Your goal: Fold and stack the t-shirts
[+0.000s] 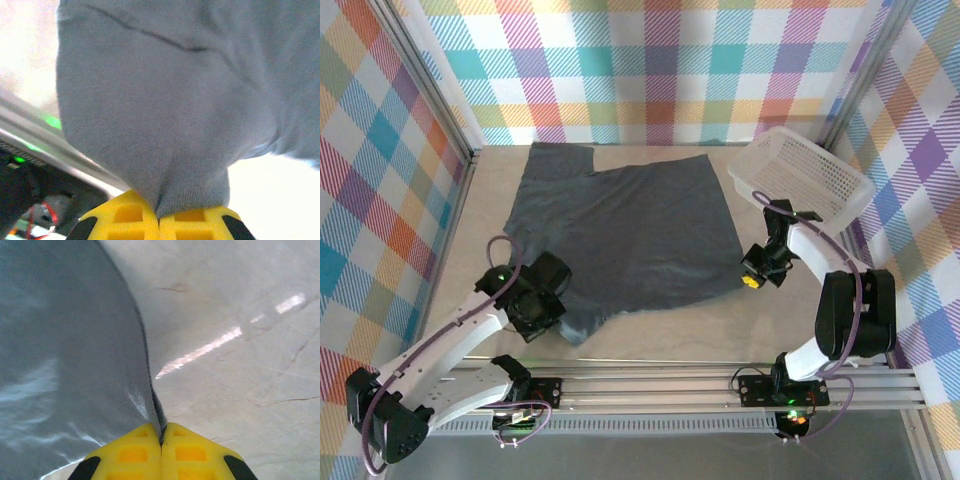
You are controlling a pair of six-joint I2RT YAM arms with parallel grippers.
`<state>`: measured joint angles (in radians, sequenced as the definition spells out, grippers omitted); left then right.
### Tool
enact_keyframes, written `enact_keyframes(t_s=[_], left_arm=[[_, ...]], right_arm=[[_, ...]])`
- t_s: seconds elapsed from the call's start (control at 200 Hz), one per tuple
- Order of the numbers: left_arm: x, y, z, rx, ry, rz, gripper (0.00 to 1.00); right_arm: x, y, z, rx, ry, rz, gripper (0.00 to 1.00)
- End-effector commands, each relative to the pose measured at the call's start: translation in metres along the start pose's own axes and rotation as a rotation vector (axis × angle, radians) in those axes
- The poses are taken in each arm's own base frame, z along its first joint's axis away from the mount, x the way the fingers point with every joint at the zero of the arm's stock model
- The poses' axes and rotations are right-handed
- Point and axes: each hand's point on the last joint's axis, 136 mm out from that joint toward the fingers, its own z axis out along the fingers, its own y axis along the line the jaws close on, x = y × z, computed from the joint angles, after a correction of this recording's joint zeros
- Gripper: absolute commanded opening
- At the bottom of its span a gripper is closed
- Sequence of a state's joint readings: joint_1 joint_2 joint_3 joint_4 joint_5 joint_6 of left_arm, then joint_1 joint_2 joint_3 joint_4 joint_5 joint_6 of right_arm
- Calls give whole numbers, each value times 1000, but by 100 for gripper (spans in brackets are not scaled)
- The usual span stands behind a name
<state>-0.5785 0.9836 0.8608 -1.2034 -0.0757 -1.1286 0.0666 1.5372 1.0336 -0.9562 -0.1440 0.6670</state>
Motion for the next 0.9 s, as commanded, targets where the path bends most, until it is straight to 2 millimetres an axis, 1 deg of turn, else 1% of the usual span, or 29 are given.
enact_keyframes(t_s=[0.0, 0.095, 0.245, 0.325, 0.445, 0.525, 0.66, 0.895], left_arm=[[-25, -19, -3, 55, -26, -45, 0], [-52, -37, -4, 101, -37, -91, 0], [-98, -64, -7, 138, -73, -101, 0], [-117, -77, -6, 147, -86, -92, 0], [-144, -90, -4, 127, -113, -53, 0], [-158, -97, -3, 128, -130, -37, 0], [-175, -98, 4, 90, -138, -19, 0], [-191, -96, 7, 77, -161, -35, 0]], right_arm=[[-4, 18, -9, -29, 30, 10, 0], [-17, 32, -16, -43, 21, 24, 0], [-40, 54, -26, -67, -6, 43, 0], [-51, 66, -30, -81, -14, 53, 0], [-65, 79, -30, -95, -27, 59, 0], [-73, 86, -27, -104, -27, 62, 0], [-85, 97, -23, -108, -30, 50, 0], [-103, 107, -15, -92, -43, 34, 0]])
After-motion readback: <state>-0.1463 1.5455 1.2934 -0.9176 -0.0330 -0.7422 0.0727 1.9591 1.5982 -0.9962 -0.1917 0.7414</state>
